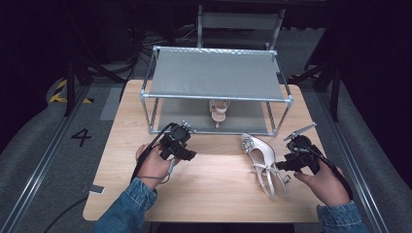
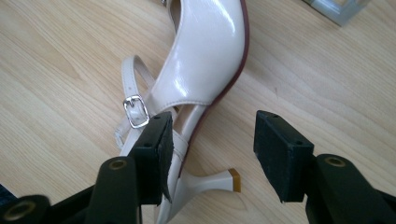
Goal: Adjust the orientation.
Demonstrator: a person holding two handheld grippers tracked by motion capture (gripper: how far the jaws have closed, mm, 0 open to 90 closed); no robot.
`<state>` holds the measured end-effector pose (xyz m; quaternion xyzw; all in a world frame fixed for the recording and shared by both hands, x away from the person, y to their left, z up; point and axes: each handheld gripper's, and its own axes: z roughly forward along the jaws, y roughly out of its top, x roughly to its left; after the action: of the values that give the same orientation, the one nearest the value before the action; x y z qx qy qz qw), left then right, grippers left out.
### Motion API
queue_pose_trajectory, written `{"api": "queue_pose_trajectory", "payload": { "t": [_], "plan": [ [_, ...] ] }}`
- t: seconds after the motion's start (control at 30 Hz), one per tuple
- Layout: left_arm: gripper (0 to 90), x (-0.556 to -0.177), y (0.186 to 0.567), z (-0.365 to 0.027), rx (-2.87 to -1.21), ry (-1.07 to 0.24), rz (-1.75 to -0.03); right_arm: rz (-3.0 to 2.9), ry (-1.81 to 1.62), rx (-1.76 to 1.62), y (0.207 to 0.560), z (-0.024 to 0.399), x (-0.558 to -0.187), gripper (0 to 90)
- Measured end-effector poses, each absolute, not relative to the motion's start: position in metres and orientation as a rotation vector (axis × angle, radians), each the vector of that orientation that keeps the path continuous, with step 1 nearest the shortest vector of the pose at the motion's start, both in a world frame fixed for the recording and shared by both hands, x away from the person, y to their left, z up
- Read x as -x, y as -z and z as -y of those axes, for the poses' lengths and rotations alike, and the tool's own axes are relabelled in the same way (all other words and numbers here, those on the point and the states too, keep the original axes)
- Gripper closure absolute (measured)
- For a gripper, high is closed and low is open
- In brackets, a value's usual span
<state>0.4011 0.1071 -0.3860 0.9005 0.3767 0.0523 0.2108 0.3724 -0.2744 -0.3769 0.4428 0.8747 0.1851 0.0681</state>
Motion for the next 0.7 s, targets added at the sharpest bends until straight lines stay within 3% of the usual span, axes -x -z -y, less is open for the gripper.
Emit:
{"api": "queue_pose_trajectory", "payload": {
  "t": [0.7],
  "plan": [
    [43.5,-0.394,0.396,-0.133,-2.520,-0.109,-1.163,-2.772,-0.580,-1.135,0.383,0.220,-0.386,49.6]
  ]
}}
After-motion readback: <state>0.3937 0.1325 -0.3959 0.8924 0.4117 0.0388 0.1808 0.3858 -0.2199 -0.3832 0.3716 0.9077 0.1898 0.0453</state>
